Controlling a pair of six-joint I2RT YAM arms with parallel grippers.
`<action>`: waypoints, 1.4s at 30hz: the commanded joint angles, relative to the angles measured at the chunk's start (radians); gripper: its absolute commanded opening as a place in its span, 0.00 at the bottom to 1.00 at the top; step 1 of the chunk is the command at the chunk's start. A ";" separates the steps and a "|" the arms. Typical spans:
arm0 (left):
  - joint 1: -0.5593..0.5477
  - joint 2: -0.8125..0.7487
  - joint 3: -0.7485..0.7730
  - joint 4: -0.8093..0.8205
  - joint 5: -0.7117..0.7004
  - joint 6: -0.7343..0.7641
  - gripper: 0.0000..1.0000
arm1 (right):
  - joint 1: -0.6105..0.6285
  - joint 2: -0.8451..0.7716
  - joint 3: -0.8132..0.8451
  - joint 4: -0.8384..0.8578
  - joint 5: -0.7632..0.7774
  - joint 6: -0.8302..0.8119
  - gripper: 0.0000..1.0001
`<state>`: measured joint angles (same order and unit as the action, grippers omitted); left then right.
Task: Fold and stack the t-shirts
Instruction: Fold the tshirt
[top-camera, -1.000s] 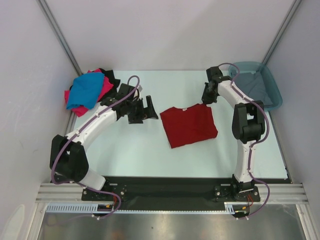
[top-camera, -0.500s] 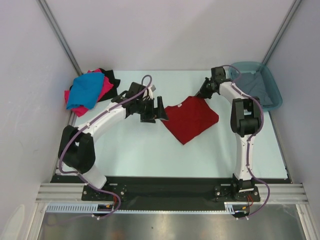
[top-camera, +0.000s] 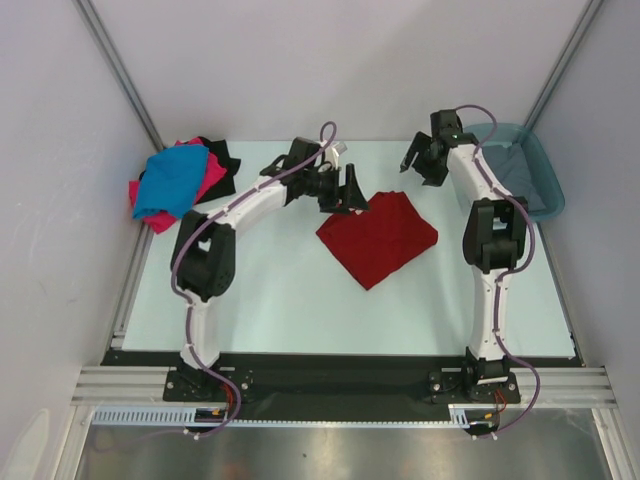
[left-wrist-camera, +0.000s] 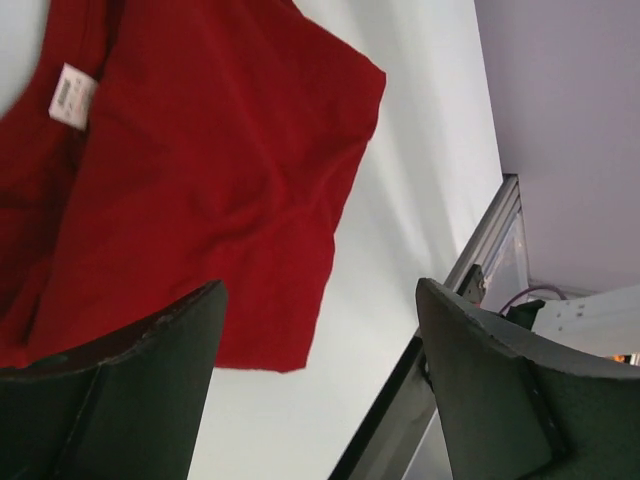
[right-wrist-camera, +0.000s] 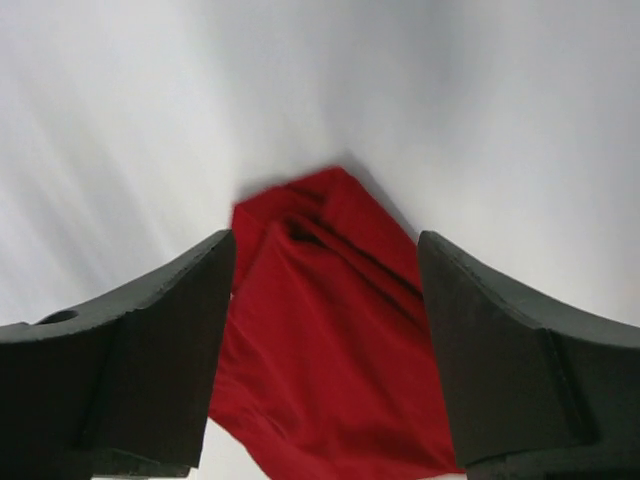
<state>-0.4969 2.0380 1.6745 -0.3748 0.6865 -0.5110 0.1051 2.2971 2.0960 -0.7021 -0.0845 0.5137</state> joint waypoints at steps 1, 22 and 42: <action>-0.002 0.077 0.152 -0.015 0.036 0.071 0.83 | 0.002 -0.137 -0.054 -0.191 0.155 -0.023 0.79; 0.089 0.401 0.363 0.237 0.041 -0.093 0.78 | 0.002 -0.536 -0.645 -0.175 0.035 0.167 0.88; 0.089 0.507 0.344 0.349 0.111 -0.169 0.77 | 0.065 -0.492 -0.814 0.041 -0.061 0.304 0.88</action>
<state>-0.4034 2.5351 2.0296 -0.0769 0.7601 -0.6609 0.1650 1.8061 1.2827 -0.7578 -0.1150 0.7738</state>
